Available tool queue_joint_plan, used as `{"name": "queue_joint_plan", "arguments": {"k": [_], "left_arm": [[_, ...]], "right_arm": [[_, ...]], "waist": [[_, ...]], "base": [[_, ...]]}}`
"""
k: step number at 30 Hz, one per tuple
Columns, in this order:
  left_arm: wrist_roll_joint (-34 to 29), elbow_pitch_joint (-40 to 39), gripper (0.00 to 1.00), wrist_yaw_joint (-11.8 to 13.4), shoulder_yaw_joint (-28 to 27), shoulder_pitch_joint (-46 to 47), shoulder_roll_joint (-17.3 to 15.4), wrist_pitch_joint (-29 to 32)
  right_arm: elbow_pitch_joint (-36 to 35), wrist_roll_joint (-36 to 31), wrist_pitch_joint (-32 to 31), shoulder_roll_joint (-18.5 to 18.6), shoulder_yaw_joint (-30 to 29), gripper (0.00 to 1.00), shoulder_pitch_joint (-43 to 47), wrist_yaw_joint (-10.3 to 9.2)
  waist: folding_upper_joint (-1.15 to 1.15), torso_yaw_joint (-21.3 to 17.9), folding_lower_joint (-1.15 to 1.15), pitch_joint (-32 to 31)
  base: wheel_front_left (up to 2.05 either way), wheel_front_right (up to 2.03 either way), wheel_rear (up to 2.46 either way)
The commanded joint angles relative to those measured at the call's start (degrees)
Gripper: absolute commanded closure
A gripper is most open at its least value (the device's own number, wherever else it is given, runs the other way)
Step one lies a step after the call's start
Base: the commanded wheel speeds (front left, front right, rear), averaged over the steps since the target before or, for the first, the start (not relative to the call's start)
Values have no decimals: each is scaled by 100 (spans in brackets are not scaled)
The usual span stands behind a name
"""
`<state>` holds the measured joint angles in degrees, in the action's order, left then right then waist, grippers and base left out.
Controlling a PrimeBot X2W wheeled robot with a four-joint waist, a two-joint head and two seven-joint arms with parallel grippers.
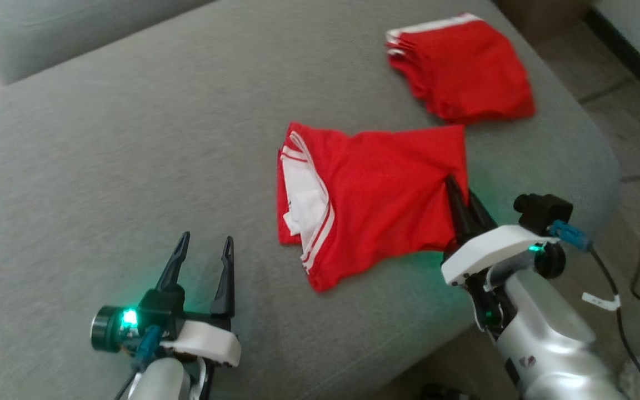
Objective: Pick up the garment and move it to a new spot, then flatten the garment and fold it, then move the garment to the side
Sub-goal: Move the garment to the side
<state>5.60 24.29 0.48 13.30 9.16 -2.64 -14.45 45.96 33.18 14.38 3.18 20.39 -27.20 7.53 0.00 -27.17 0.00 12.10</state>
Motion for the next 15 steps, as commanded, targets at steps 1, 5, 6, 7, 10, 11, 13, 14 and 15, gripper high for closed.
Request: {"name": "queue_joint_plan", "arguments": {"k": [1, 5, 6, 7, 10, 11, 13, 14, 15], "left_arm": [[-56, -125, 0, -9, -121, 193, -24, -55], [-143, -70, 0, -30, -158, 158, -24, -55], [-170, -51, 0, -41, -170, 158, -28, -55], [-192, -37, 0, -47, -184, 160, -31, -55], [-244, -20, 0, -71, -224, 175, -42, -55], [-259, -20, 0, -76, -239, 188, -48, -55], [-283, -27, 0, -93, -266, 225, -59, -55], [-292, -34, 0, -98, -281, 248, -64, -55], [-292, -42, 0, -94, -306, 263, -66, -55]], "right_arm": [[-215, -97, 62, -30, 78, 100, -160, -4], [-221, -508, 62, -30, -173, 100, -748, -4], [-196, -674, 62, -30, -275, 100, -945, -4], [-157, -841, 62, -30, -401, 100, -1147, -4], [29, -1334, 62, 78, -839, 100, -1743, -4], [135, -1429, 62, 133, -1029, 100, -1920, -4], [457, -1645, 62, 309, -1387, 100, -2246, -4], [652, -1781, 62, 436, -1590, 100, -2399, -4], [809, -2017, 62, 590, -1722, 100, -2534, -4]], "waist": [[0, -233, 0, 189], [0, -164, 0, 275], [0, -108, 0, 303], [0, -48, 0, 330], [0, 177, 0, 416], [0, 254, 0, 452], [0, 416, 0, 527], [0, 499, 0, 563], [0, 567, 0, 594]], "base": [[0, 0, 0], [0, 0, 0], [0, 0, 0], [0, 0, 0], [0, 0, 0], [0, 0, 0], [0, 0, 0], [0, 0, 0], [0, 0, 0]]}}
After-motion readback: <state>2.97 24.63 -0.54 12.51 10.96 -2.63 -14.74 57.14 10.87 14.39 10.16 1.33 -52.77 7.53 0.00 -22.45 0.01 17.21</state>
